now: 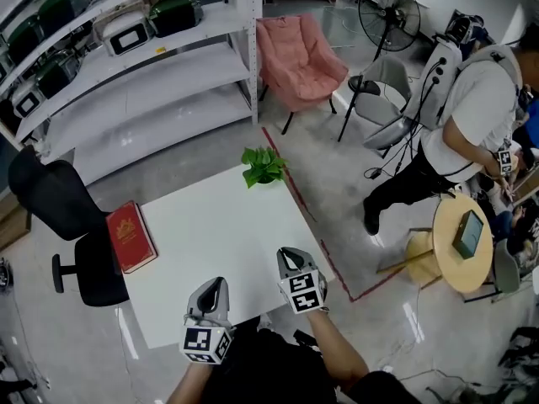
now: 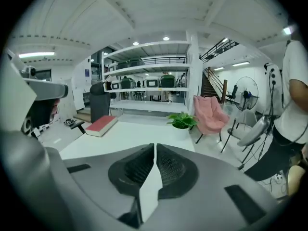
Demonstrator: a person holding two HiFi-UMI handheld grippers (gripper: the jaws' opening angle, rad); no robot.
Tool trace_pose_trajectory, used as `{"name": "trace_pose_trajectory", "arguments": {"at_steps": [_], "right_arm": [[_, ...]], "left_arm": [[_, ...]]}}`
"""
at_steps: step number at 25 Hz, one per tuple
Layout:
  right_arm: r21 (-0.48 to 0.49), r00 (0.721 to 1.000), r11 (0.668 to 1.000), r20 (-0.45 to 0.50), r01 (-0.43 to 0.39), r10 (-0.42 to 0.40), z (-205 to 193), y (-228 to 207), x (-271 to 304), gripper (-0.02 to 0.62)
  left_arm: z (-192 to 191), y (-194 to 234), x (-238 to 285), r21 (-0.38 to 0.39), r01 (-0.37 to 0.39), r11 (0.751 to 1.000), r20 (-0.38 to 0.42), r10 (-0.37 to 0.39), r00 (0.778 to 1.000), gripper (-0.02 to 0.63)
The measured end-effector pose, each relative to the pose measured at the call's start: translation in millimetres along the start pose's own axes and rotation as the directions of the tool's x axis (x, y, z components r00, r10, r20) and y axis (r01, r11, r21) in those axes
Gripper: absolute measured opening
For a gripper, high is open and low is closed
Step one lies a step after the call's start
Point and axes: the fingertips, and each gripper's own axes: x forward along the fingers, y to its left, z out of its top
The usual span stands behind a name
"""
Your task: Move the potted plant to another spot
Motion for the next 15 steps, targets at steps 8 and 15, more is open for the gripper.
{"name": "trace_pose_trajectory", "arguments": {"at_steps": [8, 15], "right_arm": [[0.118, 0.992, 0.993, 0.126, 0.006, -0.021, 8.0, 23.0, -56.2, 0.021], [0.198, 0.977, 0.98, 0.201, 0.029, -0.069, 27.3, 44.7, -94.4, 0.021]], "left_arm": [[4.5, -12.9, -11.0, 0.036, 0.042, 0.998, -0.006, -0.042, 0.999, 0.019], [11.9, -8.2, -17.6, 0.049, 0.098, 0.994, -0.003, -0.098, 0.995, 0.018]]}}
